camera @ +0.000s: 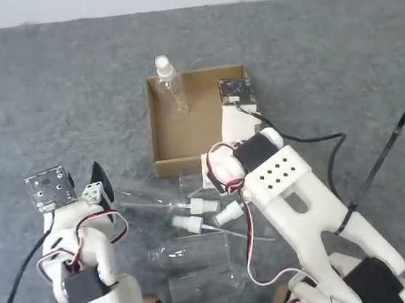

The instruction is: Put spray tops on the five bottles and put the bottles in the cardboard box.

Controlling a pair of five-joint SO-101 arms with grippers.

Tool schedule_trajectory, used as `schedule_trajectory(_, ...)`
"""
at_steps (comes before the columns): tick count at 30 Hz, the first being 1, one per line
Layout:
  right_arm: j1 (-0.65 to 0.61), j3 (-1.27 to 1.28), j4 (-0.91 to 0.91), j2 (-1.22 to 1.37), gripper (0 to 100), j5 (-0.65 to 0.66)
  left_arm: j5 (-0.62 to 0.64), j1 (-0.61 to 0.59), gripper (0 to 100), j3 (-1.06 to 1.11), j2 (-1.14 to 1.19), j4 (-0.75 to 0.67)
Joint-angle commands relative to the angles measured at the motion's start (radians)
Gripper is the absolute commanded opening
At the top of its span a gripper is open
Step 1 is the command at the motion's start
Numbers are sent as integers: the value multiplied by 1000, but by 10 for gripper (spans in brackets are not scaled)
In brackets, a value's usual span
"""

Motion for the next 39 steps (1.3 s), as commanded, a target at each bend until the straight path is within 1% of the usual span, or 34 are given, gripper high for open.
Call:
schedule_trajectory(1, -19, -14, -19, -48, 288, -23, 9, 0, 178, -13, -14, -25)
schedule_trajectory(12, -205, -8, 85, -48, 288, -12, 12, -9, 178, -13, -14, -29)
schedule_trajectory(14, -220, -8, 108, -51, 288, 49, 15, -41, 178, -15, -14, -31)
schedule_trajectory(19, -223, -8, 140, -59, 288, 315, 20, -123, 178, -15, -14, -64)
schedule_trajectory(21, -223, -8, 140, -59, 288, 405, 60, -169, 178, -15, -14, -78)
schedule_trajectory(25, -236, -8, 137, -59, 288, 534, 89, -247, 179, -16, -14, -104)
schedule_trajectory(30, -300, -8, 117, -48, 288, 605, 92, -259, 178, -19, -14, -106)
schedule_trajectory(36, -401, 14, 90, -47, 288, 609, 92, -259, 178, -19, -14, -106)
schedule_trajectory(39, -450, 77, 15, -47, 288, 609, 92, -259, 178, -19, -14, -106)
